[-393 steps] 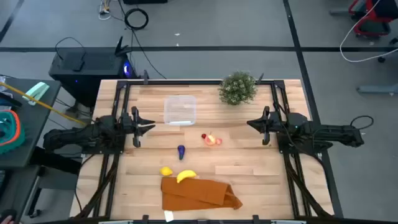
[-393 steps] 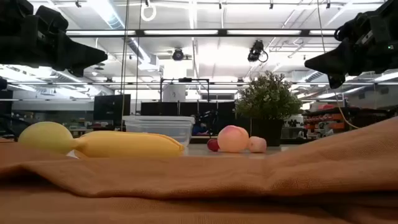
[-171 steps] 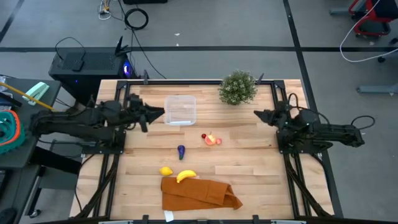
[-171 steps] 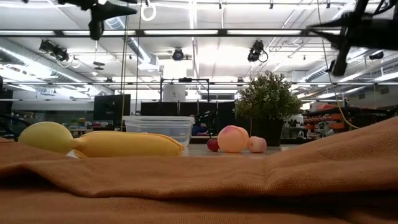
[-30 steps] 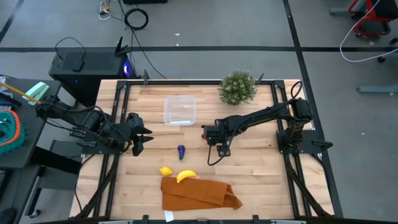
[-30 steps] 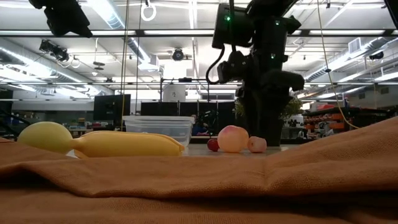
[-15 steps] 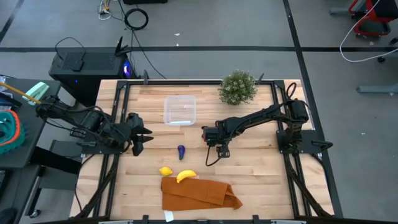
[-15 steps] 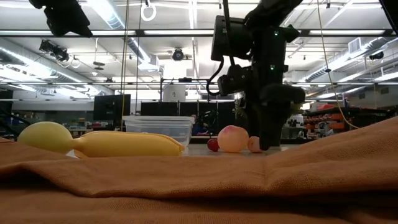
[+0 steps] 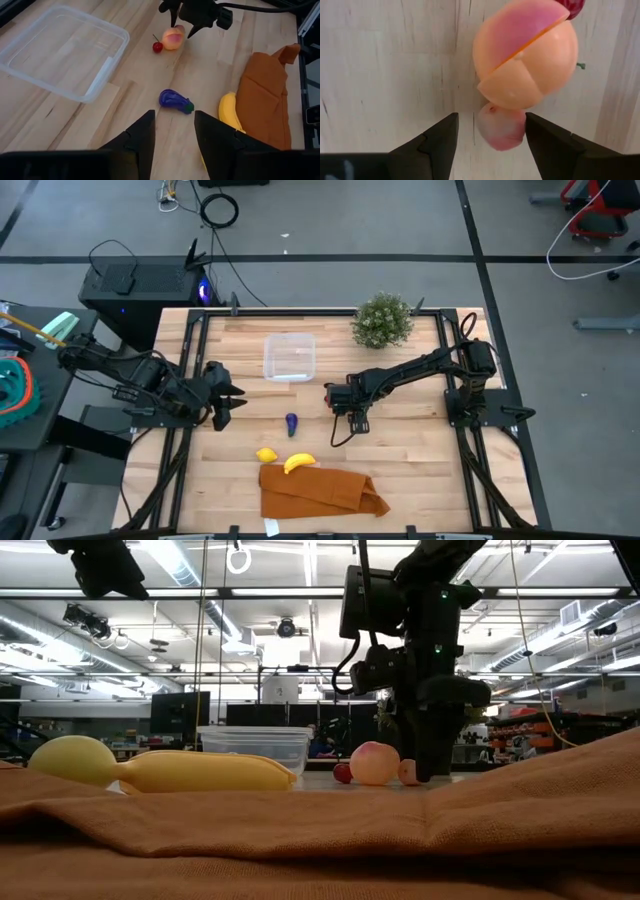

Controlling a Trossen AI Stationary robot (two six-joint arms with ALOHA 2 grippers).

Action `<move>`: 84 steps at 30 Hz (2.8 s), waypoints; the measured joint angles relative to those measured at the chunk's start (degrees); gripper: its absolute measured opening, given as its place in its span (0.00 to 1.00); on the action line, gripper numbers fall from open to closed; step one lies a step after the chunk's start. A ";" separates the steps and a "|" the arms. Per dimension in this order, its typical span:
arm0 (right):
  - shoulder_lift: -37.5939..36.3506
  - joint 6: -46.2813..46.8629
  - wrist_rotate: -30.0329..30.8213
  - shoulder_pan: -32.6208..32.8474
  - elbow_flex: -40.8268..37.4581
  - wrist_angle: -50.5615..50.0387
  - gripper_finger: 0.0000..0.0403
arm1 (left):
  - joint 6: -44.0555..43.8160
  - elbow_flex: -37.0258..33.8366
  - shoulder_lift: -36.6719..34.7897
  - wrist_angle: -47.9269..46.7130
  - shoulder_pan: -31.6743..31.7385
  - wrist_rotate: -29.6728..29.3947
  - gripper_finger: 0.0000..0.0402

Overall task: Pick and placing Produce into tupperware
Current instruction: Put the peach into the container

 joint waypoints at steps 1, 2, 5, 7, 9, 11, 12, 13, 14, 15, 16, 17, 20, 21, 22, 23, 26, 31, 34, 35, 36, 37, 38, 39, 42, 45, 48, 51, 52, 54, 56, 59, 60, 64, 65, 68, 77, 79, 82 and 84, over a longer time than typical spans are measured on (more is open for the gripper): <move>0.00 0.01 0.01 -0.01 0.00 0.00 0.56 | 0.02 0.00 0.00 0.00 0.00 0.00 0.35; 0.00 0.02 0.02 0.00 0.00 0.00 0.55 | 0.02 0.00 0.00 0.00 0.00 0.00 0.35; 0.00 0.02 0.40 0.00 0.00 0.00 0.52 | 0.01 0.00 0.00 0.00 0.00 0.00 0.34; 0.00 0.00 0.45 -0.01 0.00 0.00 0.50 | 0.00 0.00 0.00 0.00 0.00 0.00 0.34; 0.00 0.01 0.47 0.00 0.00 -0.02 0.48 | 0.00 0.00 0.00 0.00 0.00 0.00 0.35; 0.00 0.02 0.99 0.00 0.00 -0.02 0.46 | 0.00 0.00 0.00 0.00 0.00 0.00 0.36; 0.00 0.05 1.39 0.00 0.00 -0.02 0.46 | 0.00 0.00 0.00 0.00 0.00 0.00 0.36; 0.00 0.09 1.75 -0.02 0.00 -0.02 0.45 | 0.00 0.00 0.00 0.00 0.00 0.00 0.36; 0.00 0.10 1.79 -0.02 0.00 -0.02 0.44 | 0.00 0.00 0.00 0.00 0.00 0.00 0.37; 0.00 0.16 1.79 -0.02 0.00 -0.02 0.43 | 0.00 0.00 0.00 0.00 0.00 0.00 0.37; 0.00 0.40 1.79 -0.02 0.00 -0.04 0.43 | 0.00 0.00 0.00 0.00 0.00 0.00 0.37; 0.00 0.69 1.79 -0.02 0.00 -0.04 0.42 | 0.00 0.00 0.00 0.00 0.00 0.00 0.36; 0.00 1.63 1.77 -0.02 0.00 -0.24 0.41 | 0.00 0.00 0.00 0.00 0.00 0.00 0.35; -0.02 1.88 1.79 -0.02 0.00 -0.43 0.40 | 0.00 0.00 0.00 0.00 0.00 0.00 0.35; -0.02 1.92 1.79 -0.02 0.01 -0.61 0.40 | 0.00 0.00 0.00 0.00 0.00 0.00 0.34; -0.02 1.92 1.79 -0.02 0.02 -0.81 0.39 | 0.00 0.00 0.00 0.00 0.00 0.00 0.34; -0.04 1.92 1.79 -0.02 0.02 -1.31 0.38 | 0.00 0.00 0.00 0.00 0.00 0.00 0.35; -0.34 1.94 1.77 -0.02 0.02 -2.07 0.37 | 0.00 0.00 0.00 0.00 0.02 0.00 0.36; -1.14 1.94 1.77 -0.02 0.11 -2.20 0.37 | 0.00 0.00 0.00 -0.01 0.02 0.00 0.36; -1.46 1.92 1.85 -0.02 0.11 -2.68 0.36 | -0.02 0.00 0.00 -0.02 0.02 0.00 0.36; -1.79 1.93 2.08 0.00 0.18 -2.69 0.36 | 0.00 0.00 0.00 -0.02 0.02 0.00 0.35; -2.24 1.95 2.41 0.00 0.24 -2.81 0.36 | 0.00 0.00 0.00 -0.02 0.02 0.00 0.35; -2.54 1.95 2.80 0.00 0.24 -3.18 0.36 | 0.00 0.00 0.02 -0.04 0.02 0.00 0.35; -2.99 1.95 2.97 -0.02 0.26 -3.24 0.36 | 0.00 0.00 0.00 -0.03 0.02 0.00 0.34; -4.44 2.06 3.03 -0.02 0.31 -4.09 0.36 | -0.02 0.00 0.01 -0.04 0.02 -0.01 0.35; -6.40 2.98 3.02 0.00 0.31 -6.11 0.36 | -0.02 0.00 0.00 -0.02 0.02 0.00 0.36; -8.92 4.09 3.04 0.00 0.31 -8.82 0.36 | -0.03 0.00 0.00 -0.01 0.02 0.00 0.36; -11.74 4.85 3.24 0.00 0.31 -11.37 0.36 | -0.02 0.00 0.00 0.00 0.02 -0.02 0.36; -12.78 5.28 3.26 0.00 0.31 -12.11 0.36 | -0.03 0.00 0.00 0.00 0.02 -0.01 0.36; -14.64 5.91 3.26 0.00 0.31 -13.69 0.36 | -0.04 0.00 0.00 0.00 0.02 0.00 0.35; -16.35 6.65 3.26 0.00 0.31 -14.86 0.36 | -0.04 0.00 0.00 0.00 0.02 0.00 0.34; -18.42 7.08 3.09 0.00 0.31 -16.91 0.36 | -0.04 0.00 0.00 0.00 0.02 0.00 0.34; -19.03 7.08 2.86 -0.02 0.31 -17.46 0.36 | -0.04 0.00 0.00 0.00 0.02 0.00 0.35; -19.93 7.07 0.68 -0.02 0.43 -19.75 0.36 | -0.04 0.00 0.00 0.00 0.02 0.00 0.36; -19.70 7.01 0.09 -0.02 1.01 -20.55 0.36 | -0.04 0.00 0.00 0.00 0.02 0.00 0.36; -17.86 5.99 -0.65 -0.02 3.98 -20.72 0.36 | -0.04 0.00 0.00 0.00 0.02 0.00 0.37; -8.22 1.97 -0.87 -4.97 19.33 -20.93 0.36 | -0.03 0.00 0.00 0.00 0.02 0.00 0.35; -6.09 1.10 -0.89 -6.42 23.04 -21.31 0.36 | -0.02 0.00 0.00 0.00 0.02 0.00 0.35; -3.30 -0.96 -1.58 -8.22 28.52 -21.37 0.36 | -0.02 0.00 0.00 0.00 0.02 0.00 0.36; -1.45 -2.19 -1.73 -9.15 32.04 -21.47 0.36 | -0.03 0.00 0.00 0.00 0.02 0.00 0.37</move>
